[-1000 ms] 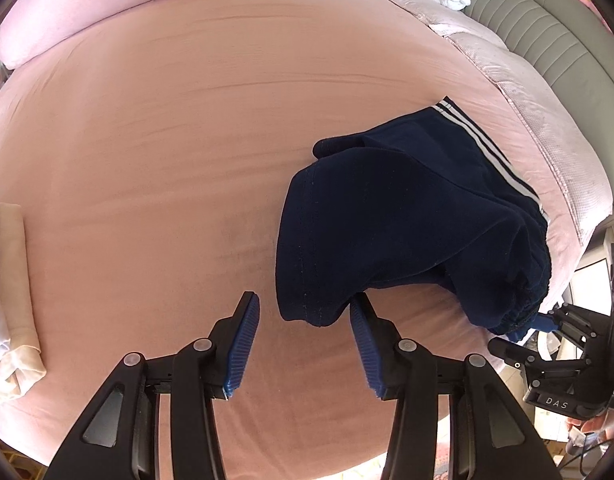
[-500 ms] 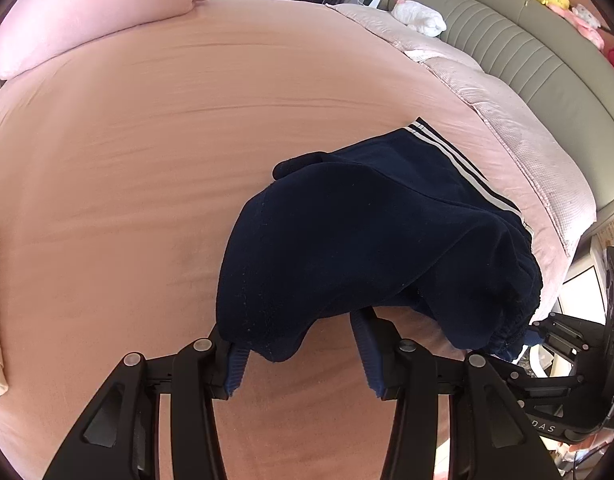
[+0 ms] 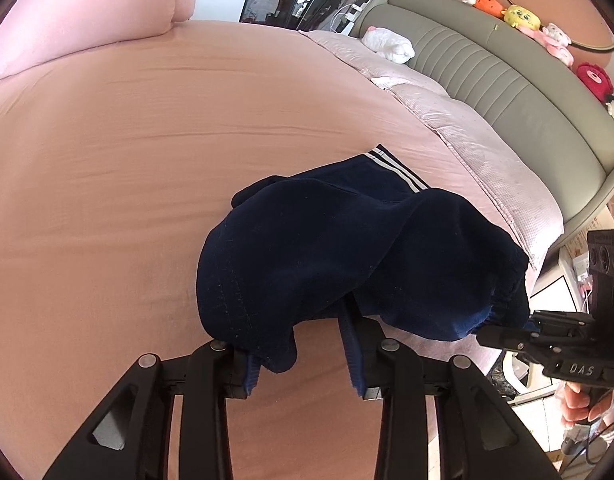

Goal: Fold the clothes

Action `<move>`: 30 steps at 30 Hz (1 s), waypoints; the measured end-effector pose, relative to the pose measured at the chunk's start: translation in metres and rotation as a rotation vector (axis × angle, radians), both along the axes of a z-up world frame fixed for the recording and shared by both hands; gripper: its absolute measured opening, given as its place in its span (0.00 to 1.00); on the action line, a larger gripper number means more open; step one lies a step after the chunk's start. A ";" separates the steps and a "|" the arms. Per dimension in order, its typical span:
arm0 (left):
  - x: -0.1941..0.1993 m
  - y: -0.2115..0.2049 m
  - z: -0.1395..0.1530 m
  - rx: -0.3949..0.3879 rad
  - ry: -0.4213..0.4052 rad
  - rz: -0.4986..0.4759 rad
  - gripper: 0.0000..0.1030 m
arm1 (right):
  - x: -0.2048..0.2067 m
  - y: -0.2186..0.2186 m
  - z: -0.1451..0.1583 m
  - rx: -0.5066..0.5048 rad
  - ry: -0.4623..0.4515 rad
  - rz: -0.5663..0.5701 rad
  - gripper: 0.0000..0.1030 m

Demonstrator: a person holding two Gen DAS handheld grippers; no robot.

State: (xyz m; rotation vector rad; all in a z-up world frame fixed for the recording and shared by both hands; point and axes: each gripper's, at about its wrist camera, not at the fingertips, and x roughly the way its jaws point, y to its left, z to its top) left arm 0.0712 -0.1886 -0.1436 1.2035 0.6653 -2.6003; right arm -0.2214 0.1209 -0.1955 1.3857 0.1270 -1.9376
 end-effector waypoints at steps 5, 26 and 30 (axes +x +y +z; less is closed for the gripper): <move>-0.004 0.008 0.012 -0.053 0.024 -0.025 0.28 | 0.024 0.018 0.024 -0.070 -0.002 -0.045 0.18; -0.010 0.030 0.082 -0.197 0.129 -0.073 0.28 | 0.040 0.047 0.080 -0.148 0.026 -0.106 0.18; -0.009 0.028 0.069 -0.208 0.060 -0.076 0.28 | 0.047 0.044 0.080 -0.113 0.036 -0.101 0.18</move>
